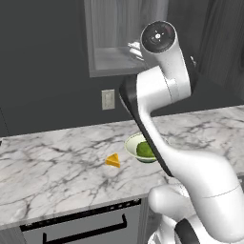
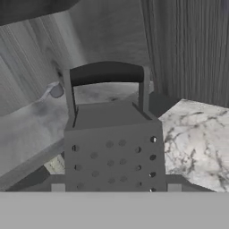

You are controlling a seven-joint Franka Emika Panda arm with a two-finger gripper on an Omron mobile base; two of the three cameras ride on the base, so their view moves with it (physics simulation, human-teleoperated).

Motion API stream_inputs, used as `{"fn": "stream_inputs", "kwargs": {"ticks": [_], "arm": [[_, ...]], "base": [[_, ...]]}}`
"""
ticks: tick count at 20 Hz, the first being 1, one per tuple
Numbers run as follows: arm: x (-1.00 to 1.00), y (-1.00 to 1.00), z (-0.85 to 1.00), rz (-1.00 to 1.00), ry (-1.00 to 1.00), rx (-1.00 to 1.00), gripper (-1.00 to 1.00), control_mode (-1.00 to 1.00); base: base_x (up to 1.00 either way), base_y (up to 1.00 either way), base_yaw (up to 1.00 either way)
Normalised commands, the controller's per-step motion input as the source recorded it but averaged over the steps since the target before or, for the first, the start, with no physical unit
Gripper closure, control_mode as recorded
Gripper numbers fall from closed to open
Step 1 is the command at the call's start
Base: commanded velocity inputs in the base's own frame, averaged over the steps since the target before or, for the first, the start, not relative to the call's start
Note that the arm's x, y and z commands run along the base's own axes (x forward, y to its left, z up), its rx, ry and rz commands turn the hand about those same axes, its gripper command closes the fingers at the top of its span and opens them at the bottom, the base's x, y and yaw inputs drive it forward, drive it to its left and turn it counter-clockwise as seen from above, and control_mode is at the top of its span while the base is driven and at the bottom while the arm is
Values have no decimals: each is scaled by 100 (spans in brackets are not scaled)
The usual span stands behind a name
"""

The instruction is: Pick the cheese from the fridge and the cheese grater from the cabinet and place them next to the salad bowl.

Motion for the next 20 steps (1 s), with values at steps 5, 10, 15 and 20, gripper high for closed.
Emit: {"fn": "stream_inputs", "kwargs": {"ticks": [5,10,15,20], "arm": [[-46,24,-33,0,0,-10,100,-100],[-46,21,-49,0,0,-17,100,-100],[-24,13,-61,0,10,-19,100,-100],[-7,10,-66,0,16,-15,100,-100]], "base": [[0,0,0],[0,0,0],[0,0,0],[0,0,0]]}}
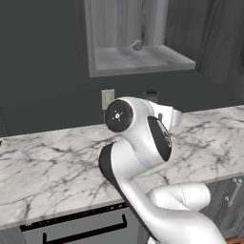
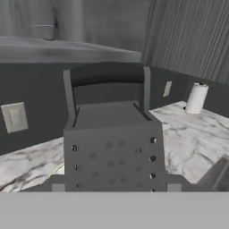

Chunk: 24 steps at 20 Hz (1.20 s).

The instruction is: Pick the cheese from the fridge and the cheese grater from the cabinet and place them next to the salad bowl.

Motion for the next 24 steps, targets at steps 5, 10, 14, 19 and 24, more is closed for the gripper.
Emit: {"fn": "stream_inputs", "kwargs": {"ticks": [5,10,14,19,24], "arm": [[0,20,-67,0,14,-16,100,-100],[3,22,-64,-4,8,-17,100,-100],[3,12,-56,-4,3,-5,100,-100],[1,6,-52,-1,0,0,100,-100],[8,4,-40,-3,0,6,100,-100]], "base": [[0,0,0],[0,0,0],[0,0,0],[0,0,0],[0,0,0]]}}
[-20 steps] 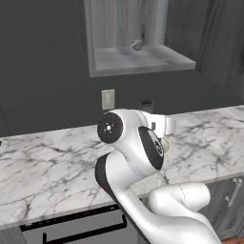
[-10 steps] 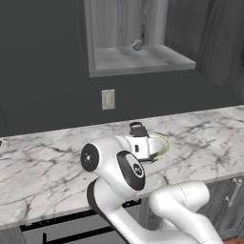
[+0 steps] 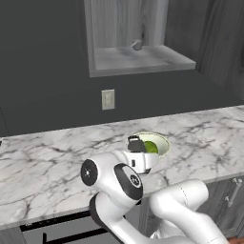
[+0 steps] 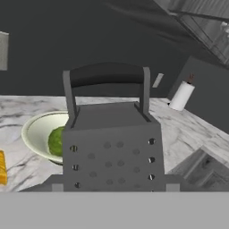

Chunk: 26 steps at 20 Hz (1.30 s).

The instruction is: Pick the cheese from the fridge and the cheese grater from the cabinet and place them next to the salad bowl.

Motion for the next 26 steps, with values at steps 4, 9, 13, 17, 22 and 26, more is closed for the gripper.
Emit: {"fn": "stream_inputs", "kwargs": {"ticks": [4,9,13,17,22,26], "arm": [[10,0,-34,-3,0,9,100,-100],[15,2,-38,-3,0,12,100,-100],[24,0,-28,0,0,8,100,-100],[22,0,-20,0,-7,2,100,-100],[9,0,-24,-2,-7,0,100,-100],[12,0,-30,-6,0,0,100,-100]], "base": [[0,0,0],[0,0,0],[0,0,0],[0,0,0],[0,0,0],[0,0,0]]}}
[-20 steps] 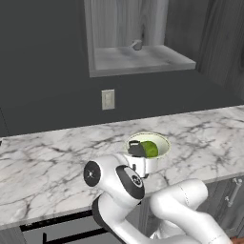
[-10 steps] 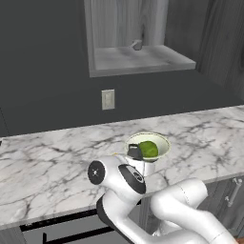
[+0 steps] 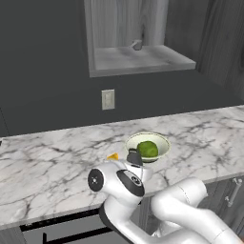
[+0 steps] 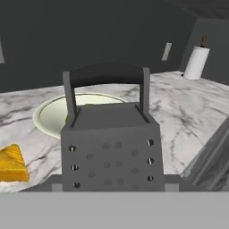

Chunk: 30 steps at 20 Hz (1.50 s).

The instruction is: Pick the cheese from the fridge and the cheese grater from the cabinet and place them next to the salad bowl.

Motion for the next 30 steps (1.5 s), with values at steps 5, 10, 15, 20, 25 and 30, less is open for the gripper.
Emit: {"fn": "stream_inputs", "kwargs": {"ticks": [5,10,15,20,25,30], "arm": [[19,0,-21,-7,-1,0,100,-100],[27,0,-21,-8,0,0,100,-100],[23,0,-27,-8,0,0,100,-100],[25,1,-30,-7,0,0,100,-100],[25,1,-26,-6,-1,0,100,-100],[23,3,-26,-6,-1,0,100,-100]], "base": [[0,0,0],[0,0,0],[0,0,0],[0,0,0],[0,0,0],[0,0,0]]}}
